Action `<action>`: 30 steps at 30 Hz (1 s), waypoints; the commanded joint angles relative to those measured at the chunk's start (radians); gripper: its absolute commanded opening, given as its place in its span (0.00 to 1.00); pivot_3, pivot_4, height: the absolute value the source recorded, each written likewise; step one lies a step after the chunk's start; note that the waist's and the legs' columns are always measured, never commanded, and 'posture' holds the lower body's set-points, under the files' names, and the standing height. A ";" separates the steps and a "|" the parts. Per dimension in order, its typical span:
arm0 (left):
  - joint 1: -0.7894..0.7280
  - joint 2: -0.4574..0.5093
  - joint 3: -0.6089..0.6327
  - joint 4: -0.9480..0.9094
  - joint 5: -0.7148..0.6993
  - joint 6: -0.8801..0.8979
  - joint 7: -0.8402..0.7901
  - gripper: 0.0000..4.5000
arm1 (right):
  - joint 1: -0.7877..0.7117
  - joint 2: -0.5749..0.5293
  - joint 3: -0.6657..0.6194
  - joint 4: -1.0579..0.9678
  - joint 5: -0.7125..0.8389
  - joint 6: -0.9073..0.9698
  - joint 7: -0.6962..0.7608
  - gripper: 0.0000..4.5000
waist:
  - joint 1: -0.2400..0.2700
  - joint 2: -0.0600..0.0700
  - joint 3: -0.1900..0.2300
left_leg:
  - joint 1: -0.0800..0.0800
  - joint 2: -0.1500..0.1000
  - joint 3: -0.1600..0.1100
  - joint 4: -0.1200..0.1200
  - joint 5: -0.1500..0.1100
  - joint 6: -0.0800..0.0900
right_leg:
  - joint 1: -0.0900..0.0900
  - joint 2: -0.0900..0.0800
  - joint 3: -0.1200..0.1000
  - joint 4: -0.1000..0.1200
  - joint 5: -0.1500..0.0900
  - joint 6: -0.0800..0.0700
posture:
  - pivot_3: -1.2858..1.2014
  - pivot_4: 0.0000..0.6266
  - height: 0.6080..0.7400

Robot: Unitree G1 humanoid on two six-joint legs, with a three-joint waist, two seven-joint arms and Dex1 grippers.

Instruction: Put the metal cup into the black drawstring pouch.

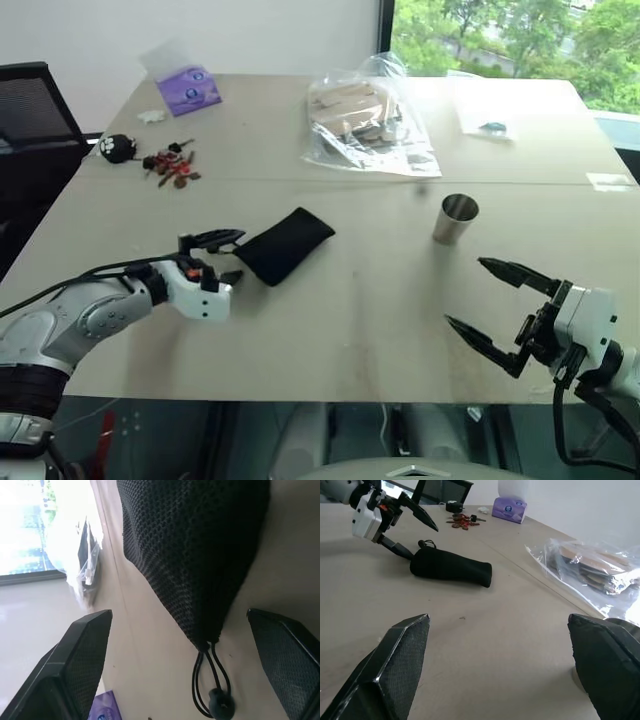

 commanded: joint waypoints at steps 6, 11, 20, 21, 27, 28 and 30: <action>-0.063 -0.037 -0.077 -0.009 -0.011 0.030 -0.044 0.73 | -0.010 -0.017 -0.016 -0.051 0.007 0.006 -0.026 1.00 | -0.001 0.000 0.000 | 0.000 0.000 0.000 0.000 0.000 0.000 | 0.000 0.000 0.000 0.000 0.000 0.000 | 0.52 0.24 1.00; -0.075 -0.067 -0.106 -0.045 -0.210 0.133 -0.220 0.20 | -0.019 -0.018 -0.006 -0.060 -0.002 0.024 -0.052 1.00 | -0.003 0.000 0.000 | 0.000 0.000 0.000 0.000 0.000 0.000 | 0.000 0.000 0.000 0.000 0.000 0.000 | 0.52 0.24 1.00; -0.196 -0.225 -0.096 -0.376 -0.910 1.124 -0.663 0.02 | -0.081 -0.019 0.004 -0.071 -0.037 0.139 -0.165 1.00 | -0.004 0.000 0.000 | -0.001 0.001 -0.003 0.007 0.000 0.000 | 0.002 0.003 -0.002 0.002 0.000 0.000 | 0.52 0.24 1.00; -0.236 -0.247 -0.087 -0.381 -0.976 1.256 -0.664 0.02 | -0.090 -0.016 0.003 -0.072 -0.038 0.151 -0.178 1.00 | -0.003 0.000 0.000 | -0.001 0.001 -0.003 0.008 0.000 0.000 | 0.002 0.003 -0.002 0.003 0.000 0.000 | 0.52 0.24 1.00; -0.399 -0.315 -0.051 -0.360 -1.239 1.758 -0.683 0.02 | -0.138 0.001 0.007 -0.119 -0.020 0.258 -0.278 1.00 | -0.013 0.000 0.000 | -0.001 0.000 -0.006 0.014 0.000 0.000 | 0.004 0.005 -0.002 0.005 0.000 0.000 | 0.52 0.24 1.00; -0.419 -0.326 -0.051 -0.348 -1.255 1.804 -0.677 0.02 | -0.144 0.001 0.008 -0.125 -0.016 0.278 -0.292 1.00 | -0.013 0.000 0.000 | -0.001 0.000 -0.006 0.014 0.000 0.000 | 0.004 0.005 -0.003 0.005 0.000 0.000 | 0.52 0.24 1.00; -0.453 -0.337 -0.059 -0.315 -1.264 1.857 -0.677 0.02 | -0.155 0.009 0.018 -0.140 -0.014 0.307 -0.320 1.00 | -0.013 0.000 0.000 | -0.001 0.000 -0.006 0.014 0.000 0.000 | 0.004 0.005 -0.003 0.005 0.000 0.000 | 0.52 0.24 1.00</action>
